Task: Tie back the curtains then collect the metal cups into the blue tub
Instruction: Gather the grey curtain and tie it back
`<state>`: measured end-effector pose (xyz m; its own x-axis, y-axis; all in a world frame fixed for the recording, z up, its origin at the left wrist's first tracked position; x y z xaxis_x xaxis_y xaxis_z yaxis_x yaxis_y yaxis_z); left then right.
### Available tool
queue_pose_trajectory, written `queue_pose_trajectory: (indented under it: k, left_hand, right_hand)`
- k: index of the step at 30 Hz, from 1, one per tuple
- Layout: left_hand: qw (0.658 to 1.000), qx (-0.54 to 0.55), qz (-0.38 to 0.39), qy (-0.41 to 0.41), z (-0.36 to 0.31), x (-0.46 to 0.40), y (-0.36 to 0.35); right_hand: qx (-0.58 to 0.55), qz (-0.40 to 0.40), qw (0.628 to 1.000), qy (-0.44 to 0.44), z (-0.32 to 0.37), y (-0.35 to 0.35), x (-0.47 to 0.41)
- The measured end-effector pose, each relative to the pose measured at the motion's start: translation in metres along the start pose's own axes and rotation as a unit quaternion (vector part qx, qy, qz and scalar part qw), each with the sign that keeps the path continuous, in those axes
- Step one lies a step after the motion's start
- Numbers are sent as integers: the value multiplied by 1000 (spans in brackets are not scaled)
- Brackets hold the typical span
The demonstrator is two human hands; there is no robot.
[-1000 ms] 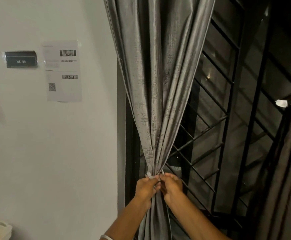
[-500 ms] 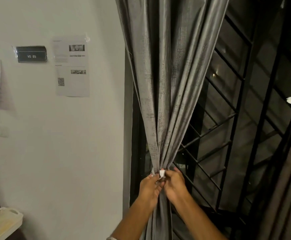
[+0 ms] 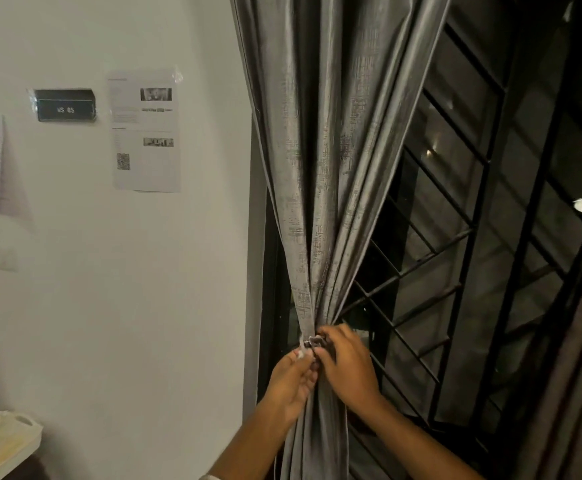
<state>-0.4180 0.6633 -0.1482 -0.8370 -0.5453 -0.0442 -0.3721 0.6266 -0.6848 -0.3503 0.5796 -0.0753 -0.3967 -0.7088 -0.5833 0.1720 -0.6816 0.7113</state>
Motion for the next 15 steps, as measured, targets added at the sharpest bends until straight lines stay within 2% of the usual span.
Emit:
queue_pose_trajectory:
  k: [4, 7, 15]
  left_hand:
    - [1000, -22, -13, 9, 3, -2, 3]
    - [998, -51, -31, -9, 2, 1, 4]
    - [991, -93, -90, -30, 1, 7, 12]
  right_hand:
    - [15, 40, 999, 22, 2, 11, -15]
    - [9, 20, 999, 26, 2, 16, -13]
    - [-83, -43, 993, -70, -17, 22, -13]
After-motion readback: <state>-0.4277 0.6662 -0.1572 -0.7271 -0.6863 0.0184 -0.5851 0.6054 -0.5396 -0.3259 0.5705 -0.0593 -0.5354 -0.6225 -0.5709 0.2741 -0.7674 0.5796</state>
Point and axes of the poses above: each hand's wrist, its own x-axis away from the middle knuckle, its own y-axis out of the back of the hand, z = x × y, the point moved 7 cm from there along -x, towards the middle knuckle, and after that the axes turned 7 degrees about z, right-handed, at the moved point
